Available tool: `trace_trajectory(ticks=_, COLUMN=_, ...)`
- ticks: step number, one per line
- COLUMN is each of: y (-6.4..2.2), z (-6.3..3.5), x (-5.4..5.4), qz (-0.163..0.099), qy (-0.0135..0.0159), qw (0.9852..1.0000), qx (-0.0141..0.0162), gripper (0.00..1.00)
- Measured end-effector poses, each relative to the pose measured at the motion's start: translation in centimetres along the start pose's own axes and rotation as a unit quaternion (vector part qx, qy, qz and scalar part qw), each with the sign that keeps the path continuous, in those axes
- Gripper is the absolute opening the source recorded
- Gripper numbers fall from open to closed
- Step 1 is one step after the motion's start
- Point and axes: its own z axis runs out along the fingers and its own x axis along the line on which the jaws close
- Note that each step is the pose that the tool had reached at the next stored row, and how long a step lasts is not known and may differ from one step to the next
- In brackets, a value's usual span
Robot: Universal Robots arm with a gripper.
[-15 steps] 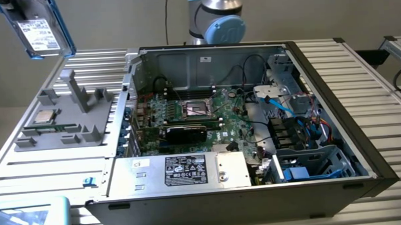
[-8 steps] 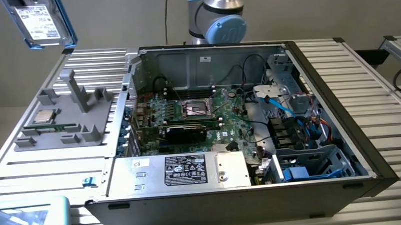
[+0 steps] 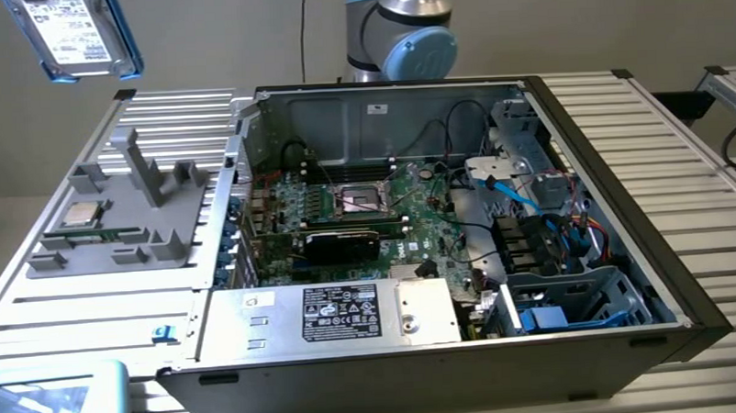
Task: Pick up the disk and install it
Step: 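Pick up the disk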
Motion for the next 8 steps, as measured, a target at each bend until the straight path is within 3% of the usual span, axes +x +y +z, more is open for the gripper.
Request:
trace_trajectory(ticks=6, y=-2.3, z=0.04, x=1.3, qz=0.0, qy=-0.0002, qw=1.0, qx=-0.0001, gripper=0.37)
trace_trajectory(ticks=8, y=-3.12, z=0.04, x=1.5, qz=0.0, qy=-0.0016, qw=1.0, qx=-0.0003, gripper=0.37)
